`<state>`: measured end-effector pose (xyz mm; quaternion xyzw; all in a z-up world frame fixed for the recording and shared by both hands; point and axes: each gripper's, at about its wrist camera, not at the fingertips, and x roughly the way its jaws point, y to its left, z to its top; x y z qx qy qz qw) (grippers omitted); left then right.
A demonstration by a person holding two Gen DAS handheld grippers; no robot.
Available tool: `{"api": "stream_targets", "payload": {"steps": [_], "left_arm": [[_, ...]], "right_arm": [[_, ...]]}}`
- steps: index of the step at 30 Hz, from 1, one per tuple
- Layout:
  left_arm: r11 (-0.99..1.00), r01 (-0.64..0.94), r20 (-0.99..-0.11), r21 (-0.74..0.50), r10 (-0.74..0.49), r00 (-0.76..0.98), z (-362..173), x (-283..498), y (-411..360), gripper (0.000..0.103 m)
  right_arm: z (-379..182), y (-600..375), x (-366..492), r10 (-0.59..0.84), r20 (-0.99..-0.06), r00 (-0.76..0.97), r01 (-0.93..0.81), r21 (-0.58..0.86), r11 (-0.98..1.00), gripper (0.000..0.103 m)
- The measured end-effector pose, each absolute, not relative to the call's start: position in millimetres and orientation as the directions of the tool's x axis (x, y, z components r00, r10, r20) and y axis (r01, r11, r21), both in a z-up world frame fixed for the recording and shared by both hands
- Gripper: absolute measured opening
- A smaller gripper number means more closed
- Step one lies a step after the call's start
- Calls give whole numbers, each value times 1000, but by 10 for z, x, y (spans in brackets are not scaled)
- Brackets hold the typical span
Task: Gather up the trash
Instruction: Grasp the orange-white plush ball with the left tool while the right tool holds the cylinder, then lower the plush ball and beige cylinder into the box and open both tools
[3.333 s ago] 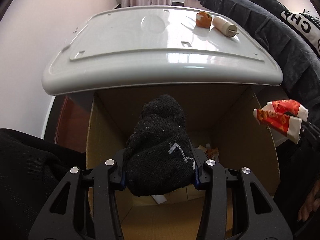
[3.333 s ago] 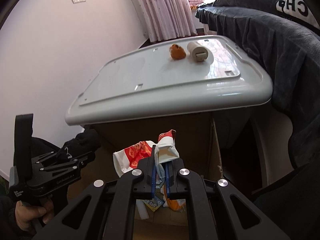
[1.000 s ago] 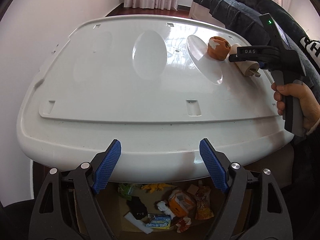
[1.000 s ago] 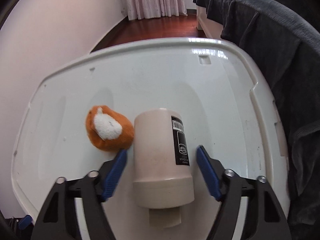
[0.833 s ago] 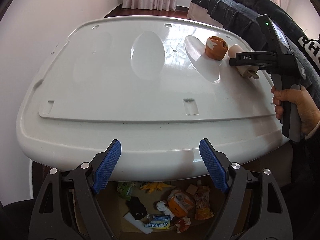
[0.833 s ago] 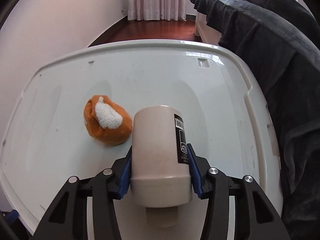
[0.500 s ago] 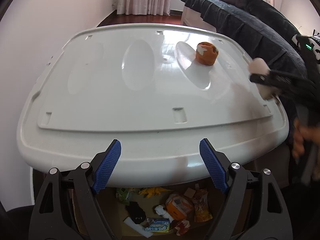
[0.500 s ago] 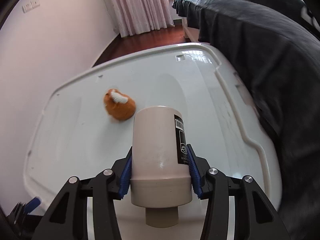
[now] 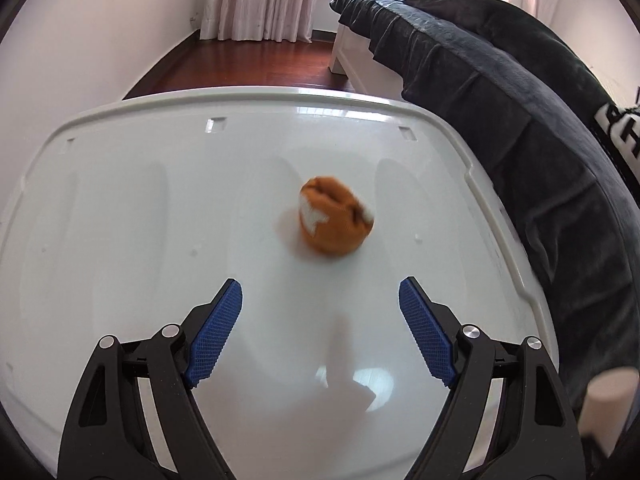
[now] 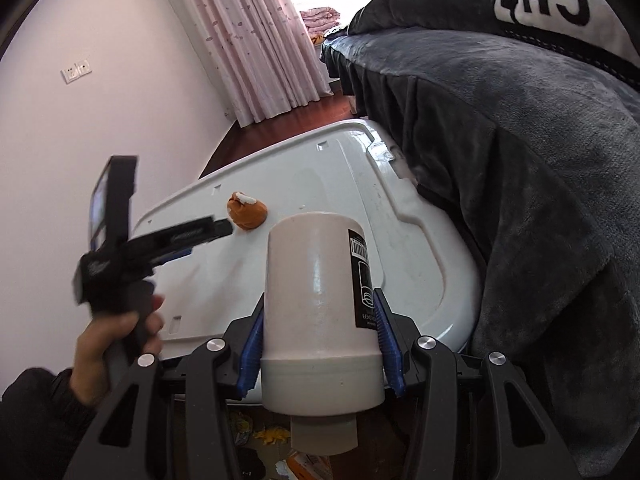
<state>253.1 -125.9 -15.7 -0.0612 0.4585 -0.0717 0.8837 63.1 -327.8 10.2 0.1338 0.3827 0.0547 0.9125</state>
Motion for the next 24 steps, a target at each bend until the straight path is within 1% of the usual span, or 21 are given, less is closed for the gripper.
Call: {"api": "stream_targets", "payload": {"steps": [3, 6, 9, 10, 11, 12, 13, 15, 16, 19, 24], "left_arm": [[986, 62, -811, -154, -161, 563, -243, 2753, -1397, 79], [994, 47, -818, -97, -107, 565, -319, 2924, -1507, 79], [996, 40, -822, -79, -87, 562, -411, 3079, -1555, 79], [997, 31, -825, -66, -72, 561, -440, 3118, -1560, 73], [998, 25, -828, -57, -62, 557, -469, 3146, -1553, 64], [997, 31, -825, -65, -71, 561, -483, 3153, -1537, 53], [997, 33, -812, -68, -74, 578, -468, 3152, -1531, 40], [998, 45, -805, -51, -68, 589, -447, 3139, -1528, 33], [998, 50, -802, -49, -69, 593, -439, 3134, -1531, 30], [997, 65, -801, -50, -79, 594, -425, 3076, -1509, 27], [996, 84, -793, -44, -86, 603, -335, 2868, -1433, 27]], "right_arm": [[98, -3311, 650, 214, -676, 705, -4, 297, 955, 48], [82, -3274, 678, 225, -679, 699, -20, 297, 955, 48], [74, -3202, 704, 235, -682, 693, -42, 288, 957, 48], [71, -3187, 703, 238, -682, 691, -49, 285, 957, 48], [67, -3174, 710, 241, -683, 689, -55, 282, 958, 48], [59, -3160, 725, 240, -686, 687, -56, 279, 959, 48], [51, -3163, 739, 241, -687, 686, -56, 280, 958, 48], [36, -3169, 759, 248, -689, 681, -54, 290, 955, 48], [34, -3167, 756, 249, -689, 681, -53, 293, 955, 48], [30, -3169, 764, 246, -690, 681, -50, 292, 955, 48], [19, -3186, 784, 242, -691, 681, -43, 292, 956, 48]]}}
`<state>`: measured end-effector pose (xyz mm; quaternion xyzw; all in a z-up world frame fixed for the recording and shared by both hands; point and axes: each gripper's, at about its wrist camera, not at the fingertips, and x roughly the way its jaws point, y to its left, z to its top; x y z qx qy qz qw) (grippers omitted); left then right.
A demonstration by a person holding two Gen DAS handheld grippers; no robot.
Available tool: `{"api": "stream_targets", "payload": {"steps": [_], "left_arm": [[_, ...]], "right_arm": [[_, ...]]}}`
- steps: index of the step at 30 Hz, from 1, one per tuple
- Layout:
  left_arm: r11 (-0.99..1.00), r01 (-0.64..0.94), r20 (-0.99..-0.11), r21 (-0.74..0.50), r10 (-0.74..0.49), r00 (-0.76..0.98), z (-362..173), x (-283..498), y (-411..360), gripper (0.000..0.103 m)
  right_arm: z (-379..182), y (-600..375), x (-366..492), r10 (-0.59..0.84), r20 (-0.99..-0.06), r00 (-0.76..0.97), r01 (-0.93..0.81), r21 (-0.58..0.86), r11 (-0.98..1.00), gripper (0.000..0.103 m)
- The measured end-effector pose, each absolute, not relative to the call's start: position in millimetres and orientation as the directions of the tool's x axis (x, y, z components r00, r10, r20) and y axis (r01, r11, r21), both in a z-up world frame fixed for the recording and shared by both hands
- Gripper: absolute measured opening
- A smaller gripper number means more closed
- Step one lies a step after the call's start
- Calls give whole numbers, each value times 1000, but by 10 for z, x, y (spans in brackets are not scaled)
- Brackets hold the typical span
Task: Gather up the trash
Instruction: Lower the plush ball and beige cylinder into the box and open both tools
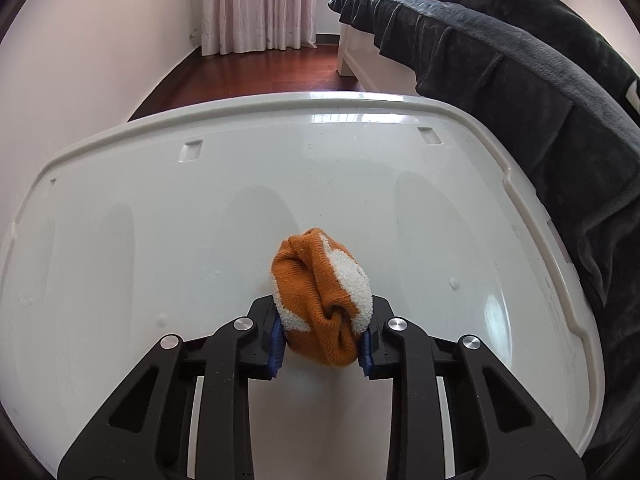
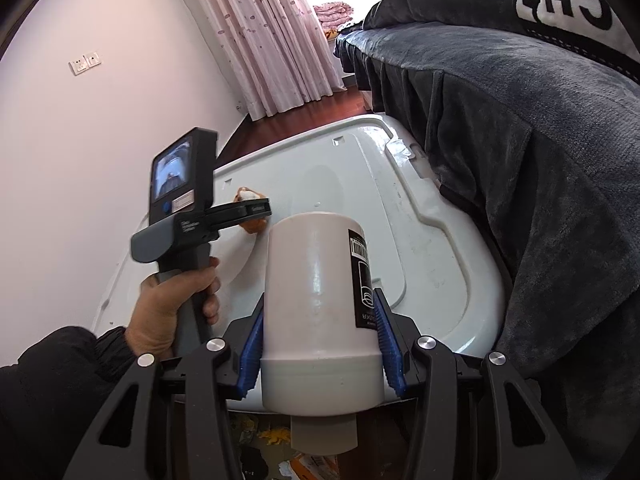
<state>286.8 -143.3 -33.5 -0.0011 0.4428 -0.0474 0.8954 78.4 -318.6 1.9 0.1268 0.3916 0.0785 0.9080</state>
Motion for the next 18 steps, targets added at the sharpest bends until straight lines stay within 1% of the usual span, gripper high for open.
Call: {"api": "stream_targets", "payload": {"steps": [5, 10, 15, 18], "left_arm": [[996, 85, -771, -36, -81, 632, -83, 2451, -1255, 27], [997, 73, -751, -11, -57, 658, 144, 1779, -968, 27], [999, 40, -756, 3, -24, 654, 192, 1066, -628, 27], [999, 24, -760, 25, 3, 650, 182, 514, -412, 27]], "right_arm": [[17, -3125, 768, 240, -695, 678, -46, 286, 957, 48], [50, -2905, 728, 218, -689, 691, -79, 227, 971, 48], [99, -2622, 546, 204, -671, 713, -134, 155, 979, 48], [88, -2457, 335, 206, -677, 706, -160, 131, 978, 48]]}}
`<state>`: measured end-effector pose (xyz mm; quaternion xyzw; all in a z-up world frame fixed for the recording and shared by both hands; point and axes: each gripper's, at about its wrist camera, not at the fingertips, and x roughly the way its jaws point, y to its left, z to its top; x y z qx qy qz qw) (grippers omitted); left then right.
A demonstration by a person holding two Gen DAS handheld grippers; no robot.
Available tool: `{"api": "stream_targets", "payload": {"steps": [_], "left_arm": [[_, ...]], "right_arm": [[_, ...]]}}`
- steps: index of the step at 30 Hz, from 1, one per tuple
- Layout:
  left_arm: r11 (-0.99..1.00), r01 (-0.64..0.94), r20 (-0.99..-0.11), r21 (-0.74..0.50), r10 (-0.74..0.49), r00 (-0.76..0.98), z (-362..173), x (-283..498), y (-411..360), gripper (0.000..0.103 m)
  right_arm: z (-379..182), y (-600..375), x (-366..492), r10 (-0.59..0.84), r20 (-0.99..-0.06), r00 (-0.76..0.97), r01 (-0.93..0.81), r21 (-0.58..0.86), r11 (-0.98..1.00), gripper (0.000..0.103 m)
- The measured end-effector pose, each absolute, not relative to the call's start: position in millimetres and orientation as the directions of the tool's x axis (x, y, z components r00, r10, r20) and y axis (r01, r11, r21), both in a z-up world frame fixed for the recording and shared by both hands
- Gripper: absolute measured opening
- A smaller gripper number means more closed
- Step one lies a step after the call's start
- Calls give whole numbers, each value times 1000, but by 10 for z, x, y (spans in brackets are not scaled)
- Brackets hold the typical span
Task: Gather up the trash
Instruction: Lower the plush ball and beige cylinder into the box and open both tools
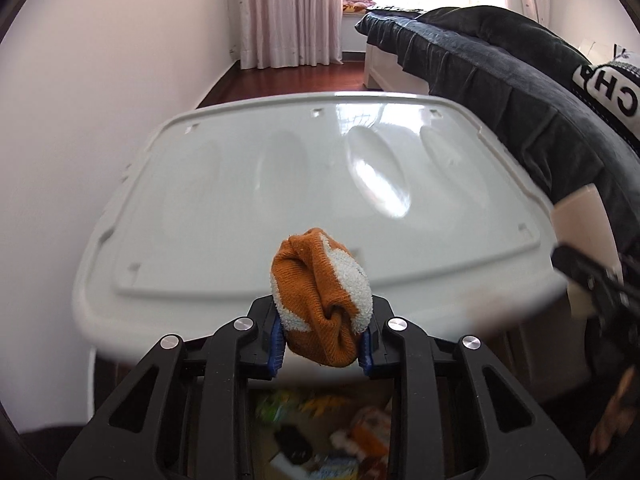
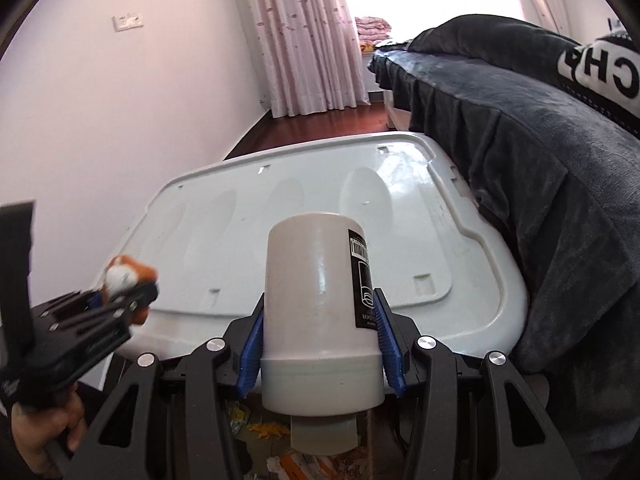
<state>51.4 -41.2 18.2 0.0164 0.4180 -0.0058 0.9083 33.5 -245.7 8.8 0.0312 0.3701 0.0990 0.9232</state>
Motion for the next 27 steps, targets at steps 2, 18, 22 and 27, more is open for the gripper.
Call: {"api": "stream_targets", "payload": {"steps": [2, 18, 22, 27], "left_arm": [[999, 11, -766, 32, 17, 643, 141, 248, -321, 27], [998, -22, -826, 63, 64, 560, -466, -399, -102, 27], [998, -14, -837, 68, 64, 544, -561, -373, -131, 27], [997, -17, -844, 70, 69, 532, -594, -361, -152, 27]], "right_arm": [[63, -2339, 134, 209, -689, 694, -173, 122, 977, 48], [-485, -1854, -558, 124, -782, 611, -184, 12, 983, 49], [-601, -1886, -511, 114, -795, 595, -164, 19, 986, 49], [-686, -1888, -505, 120, -805, 581, -158, 34, 987, 49]]}}
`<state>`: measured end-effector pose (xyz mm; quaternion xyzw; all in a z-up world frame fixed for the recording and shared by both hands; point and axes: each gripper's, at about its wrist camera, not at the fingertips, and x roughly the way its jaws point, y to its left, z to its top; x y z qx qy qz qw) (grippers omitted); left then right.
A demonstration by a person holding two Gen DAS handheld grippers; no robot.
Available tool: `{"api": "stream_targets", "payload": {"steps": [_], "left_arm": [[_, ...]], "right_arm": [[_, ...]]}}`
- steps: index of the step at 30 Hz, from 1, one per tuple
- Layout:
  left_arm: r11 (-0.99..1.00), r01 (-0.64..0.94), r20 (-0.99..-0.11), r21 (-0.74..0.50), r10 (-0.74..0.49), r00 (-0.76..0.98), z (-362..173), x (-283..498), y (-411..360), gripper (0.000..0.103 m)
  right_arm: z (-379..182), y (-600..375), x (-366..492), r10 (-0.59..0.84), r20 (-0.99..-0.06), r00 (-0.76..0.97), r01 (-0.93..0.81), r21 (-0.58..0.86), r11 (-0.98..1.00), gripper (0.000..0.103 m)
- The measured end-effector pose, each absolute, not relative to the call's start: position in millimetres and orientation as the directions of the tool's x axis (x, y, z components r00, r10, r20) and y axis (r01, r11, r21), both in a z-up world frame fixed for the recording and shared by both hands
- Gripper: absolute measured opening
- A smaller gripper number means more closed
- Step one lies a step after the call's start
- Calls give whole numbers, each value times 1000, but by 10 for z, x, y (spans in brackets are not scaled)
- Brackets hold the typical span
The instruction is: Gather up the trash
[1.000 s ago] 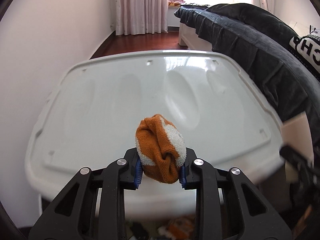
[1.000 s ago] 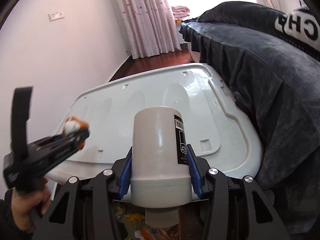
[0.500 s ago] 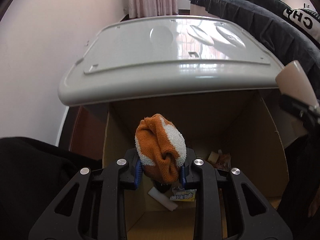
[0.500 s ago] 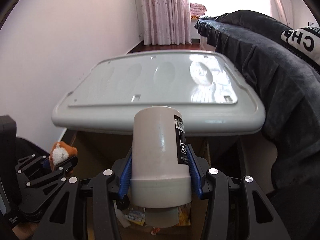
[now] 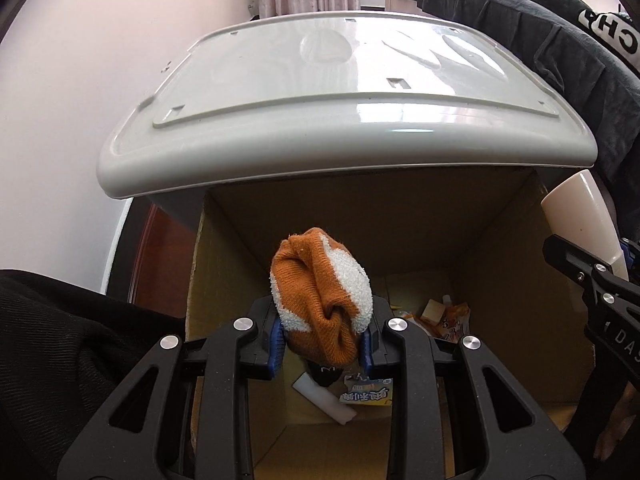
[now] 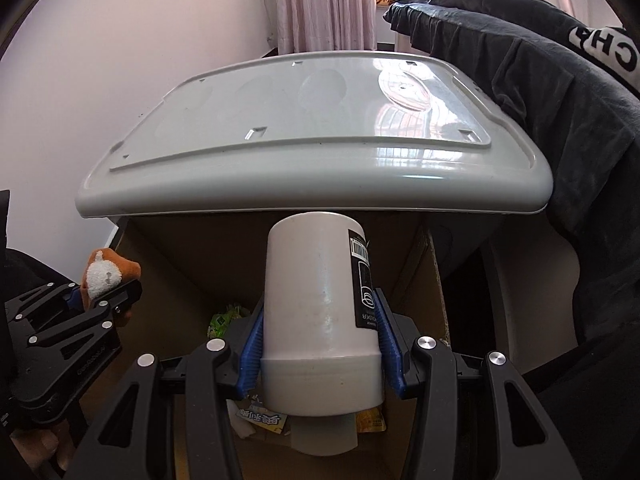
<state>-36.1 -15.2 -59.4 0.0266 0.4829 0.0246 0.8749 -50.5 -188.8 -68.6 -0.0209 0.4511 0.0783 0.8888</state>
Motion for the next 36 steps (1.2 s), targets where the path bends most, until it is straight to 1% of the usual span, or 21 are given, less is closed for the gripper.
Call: {"api": "stream_targets", "payload": {"steps": [9, 11, 13, 14, 15, 16, 18, 26, 27, 28, 30, 33, 36], "left_arm": [[997, -16, -845, 79, 76, 530, -601, -344, -166, 27], [997, -11, -845, 73, 67, 530, -601, -343, -171, 28], [996, -5, -850, 84, 74, 521, -623, -334, -197, 40], [993, -16, -847, 115, 107, 521, -628, -332, -216, 59], [991, -21, -839, 131, 123, 530, -621, -338, -221, 75], [988, -33, -824, 152, 145, 548, -597, -353, -227, 78], [990, -26, -818, 142, 132, 560, -572, -365, -235, 78], [987, -25, -826, 159, 147, 545, -606, -350, -256, 78], [987, -26, -827, 157, 146, 543, -607, -352, -255, 78], [987, -27, -827, 156, 146, 543, -605, -352, -252, 78], [989, -28, -825, 146, 137, 548, -586, -351, -247, 78], [996, -27, -808, 80, 81, 584, -499, -376, -206, 78], [998, -38, -790, 45, 59, 611, -430, -396, -166, 78]], "right_arm": [[-674, -1897, -501, 130, -804, 580, -158, 45, 986, 49], [-668, -1889, -506, 132, -803, 581, -161, 45, 986, 49], [-666, -1891, -496, 127, -804, 582, -158, 41, 987, 49], [-662, -1902, -491, 119, -803, 584, -149, 38, 988, 52], [-655, -1915, -501, 121, -798, 590, -144, 43, 989, 67], [-637, -1929, -510, 118, -791, 600, -137, 44, 990, 71], [-614, -1951, -517, 120, -786, 606, -131, 50, 990, 71], [-591, -1998, -505, 115, -784, 610, -109, 61, 992, 72], [-592, -2001, -503, 111, -784, 611, -103, 60, 993, 76], [-592, -2003, -511, 105, -782, 614, -97, 57, 994, 83], [-582, -2025, -514, 95, -775, 625, -83, 54, 995, 88], [-570, -2055, -515, 65, -764, 642, -55, 39, 998, 98], [-586, -2088, -493, 46, -764, 643, -34, 31, 999, 98]]}}
